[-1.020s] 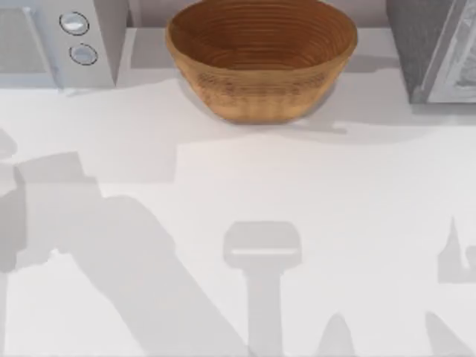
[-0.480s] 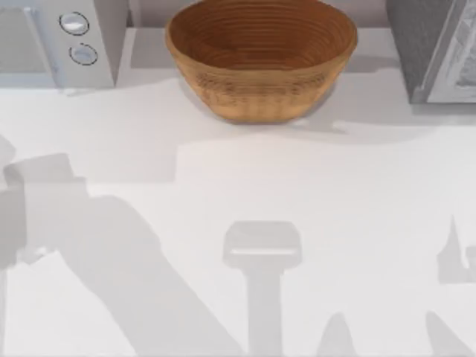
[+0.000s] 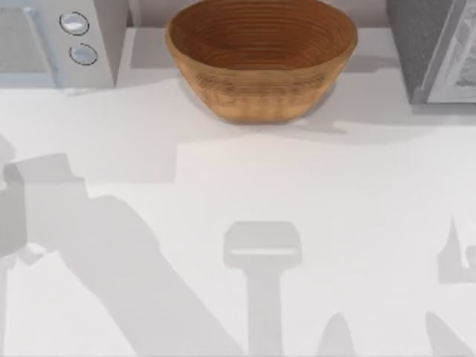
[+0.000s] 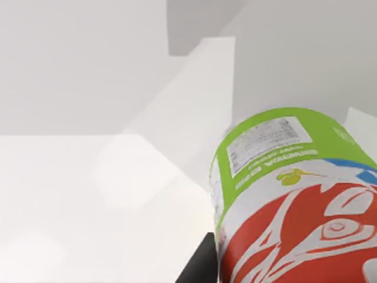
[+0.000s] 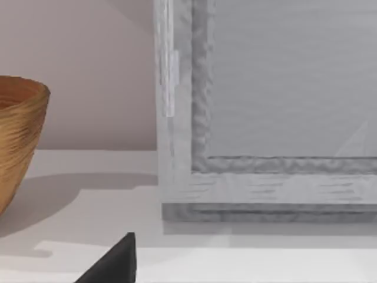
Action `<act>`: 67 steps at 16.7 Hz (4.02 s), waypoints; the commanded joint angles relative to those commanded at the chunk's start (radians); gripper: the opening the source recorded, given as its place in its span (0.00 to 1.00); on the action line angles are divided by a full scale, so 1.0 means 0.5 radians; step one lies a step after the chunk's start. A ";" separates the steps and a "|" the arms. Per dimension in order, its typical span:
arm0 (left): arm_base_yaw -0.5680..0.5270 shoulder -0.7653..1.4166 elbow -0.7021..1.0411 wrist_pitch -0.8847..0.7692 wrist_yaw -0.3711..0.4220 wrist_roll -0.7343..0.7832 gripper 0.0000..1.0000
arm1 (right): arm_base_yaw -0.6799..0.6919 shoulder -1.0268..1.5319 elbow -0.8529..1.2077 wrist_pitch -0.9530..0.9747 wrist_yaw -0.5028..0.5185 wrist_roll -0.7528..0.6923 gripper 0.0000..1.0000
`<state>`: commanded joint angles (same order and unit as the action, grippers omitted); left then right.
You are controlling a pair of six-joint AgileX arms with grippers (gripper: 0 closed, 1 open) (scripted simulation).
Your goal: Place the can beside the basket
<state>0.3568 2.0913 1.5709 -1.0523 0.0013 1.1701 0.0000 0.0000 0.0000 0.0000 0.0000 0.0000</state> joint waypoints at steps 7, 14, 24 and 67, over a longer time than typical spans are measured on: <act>0.000 0.000 0.000 0.000 0.000 0.000 0.00 | 0.000 0.000 0.000 0.000 0.000 0.000 1.00; -0.058 0.006 0.013 -0.028 -0.001 -0.059 0.00 | 0.000 0.000 0.000 0.000 0.000 0.000 1.00; -1.013 0.305 0.433 -0.478 -0.004 -1.324 0.00 | 0.000 0.000 0.000 0.000 0.000 0.000 1.00; -2.260 0.911 1.656 -0.745 0.015 -3.821 0.90 | 0.000 0.000 0.000 0.000 0.000 0.000 1.00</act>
<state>-0.7733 2.5470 2.3990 -1.4247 0.0087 -0.7401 0.0000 0.0000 0.0000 0.0000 0.0000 0.0000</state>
